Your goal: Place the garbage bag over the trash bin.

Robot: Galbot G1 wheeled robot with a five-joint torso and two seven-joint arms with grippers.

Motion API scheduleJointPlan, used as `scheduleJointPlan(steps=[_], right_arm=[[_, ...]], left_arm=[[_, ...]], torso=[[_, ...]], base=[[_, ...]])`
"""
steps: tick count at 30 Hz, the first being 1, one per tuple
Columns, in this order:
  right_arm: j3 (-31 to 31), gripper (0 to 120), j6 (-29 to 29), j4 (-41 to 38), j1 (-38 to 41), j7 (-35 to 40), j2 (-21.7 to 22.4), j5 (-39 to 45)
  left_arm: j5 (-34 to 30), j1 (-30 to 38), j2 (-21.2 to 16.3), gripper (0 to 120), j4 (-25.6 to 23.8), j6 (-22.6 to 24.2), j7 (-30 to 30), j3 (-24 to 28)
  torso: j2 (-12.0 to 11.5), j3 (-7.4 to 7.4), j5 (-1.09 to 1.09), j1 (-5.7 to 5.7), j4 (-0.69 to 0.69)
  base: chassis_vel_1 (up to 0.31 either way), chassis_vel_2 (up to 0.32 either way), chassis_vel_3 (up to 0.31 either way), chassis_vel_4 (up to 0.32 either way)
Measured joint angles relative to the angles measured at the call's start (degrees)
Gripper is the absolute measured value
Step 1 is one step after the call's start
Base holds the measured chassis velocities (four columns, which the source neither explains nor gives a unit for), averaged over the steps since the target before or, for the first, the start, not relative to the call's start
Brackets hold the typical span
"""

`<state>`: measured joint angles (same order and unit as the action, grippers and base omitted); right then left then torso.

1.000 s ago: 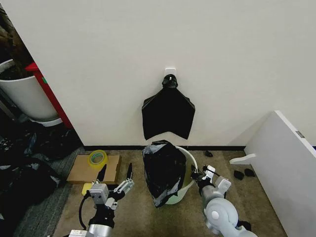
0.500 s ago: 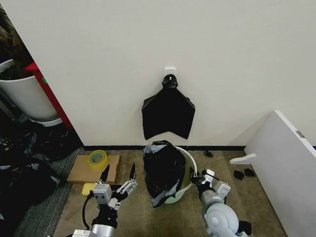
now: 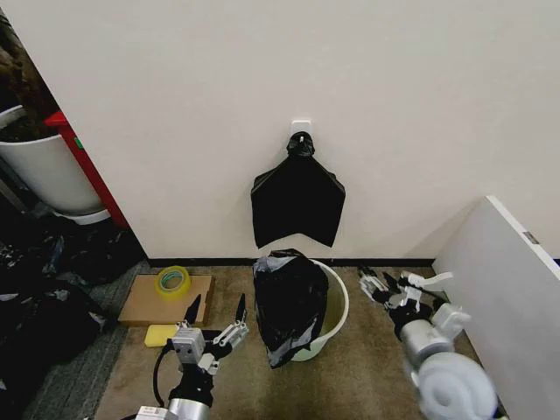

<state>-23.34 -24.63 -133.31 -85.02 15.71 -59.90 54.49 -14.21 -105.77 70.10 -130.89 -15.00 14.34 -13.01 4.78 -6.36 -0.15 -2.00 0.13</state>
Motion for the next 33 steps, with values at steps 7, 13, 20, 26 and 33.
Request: scheduleJointPlan(steps=[7,13,20,26,33], right_arm=[[5.24,98,-6.14,2.72,3.22,-1.64,1.01,-3.14],[8.32,75,-6.2,8.21,4.86,-0.59,0.38,-6.34],[9.03,50,-5.06,10.1,5.76,-0.24,-0.35,-6.63],[9.92,29,-4.28,11.42,6.74,-0.08,-0.58,-8.8],[9.92,3,-3.86,10.95,6.24,0.41,-0.43,-9.93]], left_arm=[[0.7,-0.08,-0.03,100,0.32,0.02,0.0,0.63],[0.78,-0.9,0.0,100,0.73,-0.48,0.0,0.47],[0.79,-0.77,0.14,100,0.94,-0.55,0.0,0.86],[0.59,-0.54,-0.06,100,1.04,-0.56,0.0,0.96],[-1.83,0.69,-3.03,100,0.86,1.9,-0.15,1.34]], torso=[[0.0,0.0,0.0,0.0,0.0],[0.0,0.0,0.01,0.0,0.0],[0.0,0.0,0.01,0.0,0.0],[0.0,0.0,0.01,0.0,0.0],[0.0,0.0,0.01,0.0,0.0]], base=[[0.0,0.0,0.0,0.0],[0.0,0.0,0.0,0.0],[0.0,0.0,0.0,0.0],[0.0,0.0,0.0,0.0],[0.0,0.0,0.0,0.0]])
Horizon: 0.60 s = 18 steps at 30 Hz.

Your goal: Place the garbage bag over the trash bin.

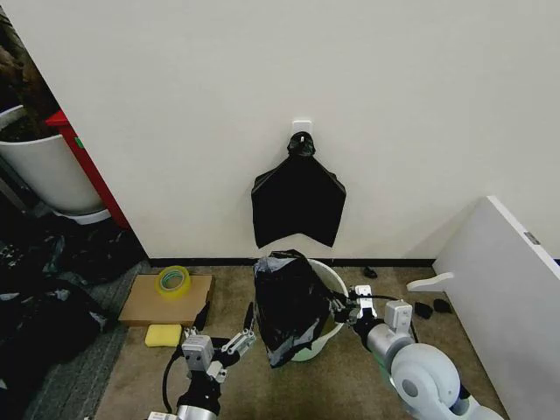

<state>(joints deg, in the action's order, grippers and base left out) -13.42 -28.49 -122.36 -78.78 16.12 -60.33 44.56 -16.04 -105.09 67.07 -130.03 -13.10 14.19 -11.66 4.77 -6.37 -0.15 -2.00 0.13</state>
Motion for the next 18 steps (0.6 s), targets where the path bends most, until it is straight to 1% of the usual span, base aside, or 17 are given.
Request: scheduleJointPlan(steps=[1,2,4,5,6,7,8,9,10,12,13,15,16,18], right_arm=[[-0.08,0,0.04,-0.18,-0.1,0.04,0.03,-0.04],[-0.39,0,0.19,-0.62,-0.35,0.27,0.08,-0.17],[-0.66,0,0.28,-0.89,-0.49,0.52,0.11,-0.28],[-1.12,0,0.46,-1.22,-0.67,0.79,0.14,-0.51],[-2.09,0,0.83,-1.53,-1.11,1.01,0.24,-1.09],[-2.09,0,0.83,-1.53,-1.11,1.01,0.24,-1.09],[-3.06,0,1.28,-1.65,-1.82,1.01,0.42,-1.96],[-3.55,0,1.46,-1.66,-2.27,1.0,0.56,-2.21],[-3.55,0,1.46,-1.66,-2.27,1.0,0.56,-2.21],[-4.0,0,1.61,-1.43,-2.61,1.01,0.68,-2.35],[-4.0,0,1.61,-1.43,-2.61,1.01,0.68,-2.35],[-3.69,0,1.63,-0.31,-2.01,1.08,0.69,-2.39],[-3.3,0,1.63,0.29,-1.5,1.08,0.71,-2.36],[-3.1,0,1.63,0.64,-1.22,1.09,0.73,-2.34]], left_arm=[[-0.4,0.42,-0.54,100,-0.07,0.6,-0.01,0.16],[-1.48,1.52,-1.68,100,-0.09,1.79,0.04,0.61],[-2.25,2.31,-2.28,100,-0.05,2.56,0.12,0.98],[-3.83,3.64,-3.5,100,0.16,3.8,0.27,1.51],[-6.7,5.85,-6.26,100,0.59,5.85,0.83,2.15],[-6.7,5.85,-6.26,100,0.59,5.85,0.83,2.15],[-10.09,8.61,-9.62,100,1.23,8.44,1.56,2.6],[-12.36,10.49,-11.9,100,1.81,10.17,2.11,3.0],[-12.36,10.49,-11.9,100,1.81,10.17,2.11,3.0],[-15.2,13.32,-14.51,100,2.76,12.4,2.86,3.78],[-15.2,13.32,-14.51,100,2.76,12.4,2.86,3.78],[-17.19,15.34,-15.65,100,3.76,14.19,3.48,4.5],[-17.88,16.08,-15.72,99,4.16,14.87,3.71,4.78],[-18.44,16.78,-15.73,99,4.48,15.39,3.93,5.02]], torso=[[0.0,0.0,0.0,0.0,0.0],[0.0,0.0,0.01,0.0,0.01],[0.0,0.0,0.0,0.0,0.0],[0.0,0.0,-0.01,0.0,0.0],[0.0,0.0,0.0,0.0,-0.01],[0.0,0.0,0.0,0.0,-0.01],[0.0,0.0,-0.01,0.0,0.01],[0.0,0.0,-0.01,0.0,0.01],[0.0,0.0,-0.01,0.0,0.01],[0.0,0.0,0.0,0.0,0.01],[0.0,0.0,0.0,0.0,0.01],[0.0,0.0,0.0,0.0,0.02],[0.0,0.0,0.01,0.0,-0.02],[0.0,0.0,0.01,0.0,-0.02]], base=[[0.0,0.0,0.0,0.0],[0.0,0.0,0.0,0.0],[0.0,0.0,0.0,0.0],[0.0,0.0,0.0,0.0],[0.0,0.0,0.0,0.0],[0.0,0.0,0.0,0.0],[0.0,0.0,0.0,0.0],[0.0,0.0,0.0,0.0],[0.0,0.0,0.0,0.0],[0.0,0.0,0.0,0.0],[0.0,0.0,0.0,0.0],[0.0,0.0,0.0,0.0],[0.0,0.0,0.0,0.0],[0.0,0.0,0.0,0.0]])
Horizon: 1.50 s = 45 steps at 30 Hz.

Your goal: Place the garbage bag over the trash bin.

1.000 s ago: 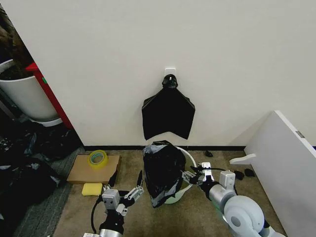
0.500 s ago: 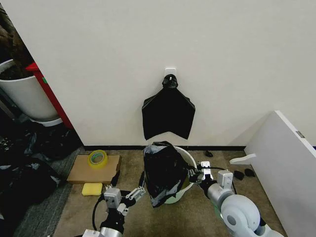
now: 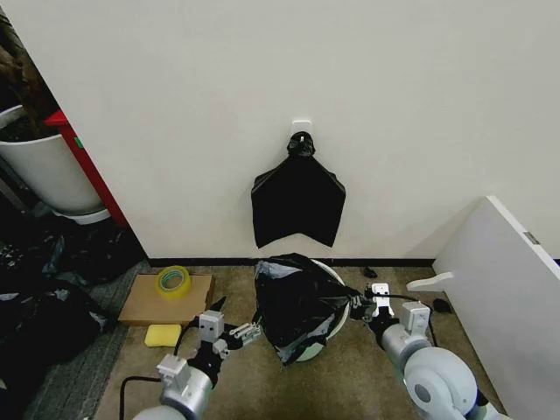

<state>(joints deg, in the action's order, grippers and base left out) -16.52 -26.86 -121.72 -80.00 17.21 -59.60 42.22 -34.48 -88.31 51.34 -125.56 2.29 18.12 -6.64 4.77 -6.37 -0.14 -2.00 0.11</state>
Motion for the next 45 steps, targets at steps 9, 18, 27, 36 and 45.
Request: scheduleJointPlan(steps=[9,18,27,36,45], right_arm=[[0.15,0,-0.12,0.41,0.05,0.07,0.48,0.02],[-0.09,0,-0.32,0.09,-0.34,0.6,0.45,0.02],[0.03,0,-0.48,0.14,-0.34,0.9,0.22,0.02],[0.17,0,-0.61,-0.03,-0.57,1.33,-0.17,0.09],[0.27,0,-0.65,0.2,-0.42,1.41,-0.44,0.15]], left_arm=[[-10.41,11.81,2.6,96,1.83,9.63,6.11,7.7],[-17.67,17.9,6.39,93,3.4,20.0,18.28,11.42],[-25.07,22.3,9.92,90,7.06,21.21,22.97,12.19],[-31.93,27.0,13.68,80,10.22,27.43,30.21,13.4],[-33.71,29.61,16.49,66,14.14,30.01,35.92,14.04]], torso=[[0.0,0.0,-0.01,0.0,0.04],[0.0,0.0,0.0,0.0,0.02],[0.0,0.0,-0.01,0.0,0.03],[0.0,0.0,0.0,0.0,0.03],[0.0,0.0,-0.02,0.0,0.03]], base=[[0.0,0.0,0.0,0.0],[0.0,0.0,0.0,0.0],[0.0,0.0,0.0,0.0],[0.0,0.0,0.0,0.0],[0.0,0.0,0.0,0.0]])
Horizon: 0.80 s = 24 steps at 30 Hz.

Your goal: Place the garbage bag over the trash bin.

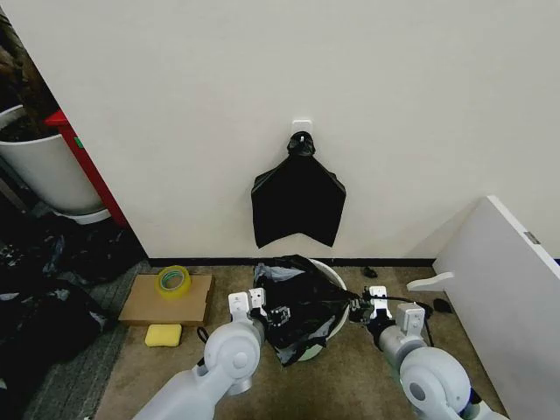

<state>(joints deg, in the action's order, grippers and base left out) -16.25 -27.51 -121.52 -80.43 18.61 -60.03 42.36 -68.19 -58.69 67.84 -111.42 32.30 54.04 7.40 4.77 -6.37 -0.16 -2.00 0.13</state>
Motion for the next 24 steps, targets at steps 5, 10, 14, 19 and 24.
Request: scheduleJointPlan(steps=[5,10,14,19,24], right_arm=[[0.12,0,0.01,0.09,0.1,-0.06,0.01,0.11],[0.13,0,0.05,0.09,0.23,-0.12,0.14,0.37],[0.11,0,0.09,0.05,0.23,-0.19,0.14,0.48],[0.11,0,0.17,0.22,0.19,-0.32,0.1,0.49],[0.18,0,0.21,0.41,0.14,-0.39,-0.04,0.56]], left_arm=[[-1.97,1.74,0.85,46,2.44,0.64,1.87,-0.09],[-3.46,3.08,1.14,30,4.4,0.9,2.37,-0.1],[-3.79,3.9,1.36,14,5.44,0.8,2.98,-0.06],[-4.0,4.1,1.29,0,5.96,0.48,3.56,-0.13],[-4.1,3.81,0.75,0,6.3,-0.25,3.65,-0.69]], torso=[[0.0,0.0,0.01,0.0,0.0],[0.0,0.0,0.01,0.0,0.0],[0.0,0.01,0.02,0.0,-0.01],[0.01,0.01,0.0,0.0,0.0],[0.01,0.01,0.0,0.01,0.0]], base=[[0.0,0.0,0.0,0.0],[0.0,0.0,0.0,0.0],[0.0,0.0,0.0,0.0],[0.0,0.0,0.0,0.0],[0.0,0.0,0.0,0.0]])
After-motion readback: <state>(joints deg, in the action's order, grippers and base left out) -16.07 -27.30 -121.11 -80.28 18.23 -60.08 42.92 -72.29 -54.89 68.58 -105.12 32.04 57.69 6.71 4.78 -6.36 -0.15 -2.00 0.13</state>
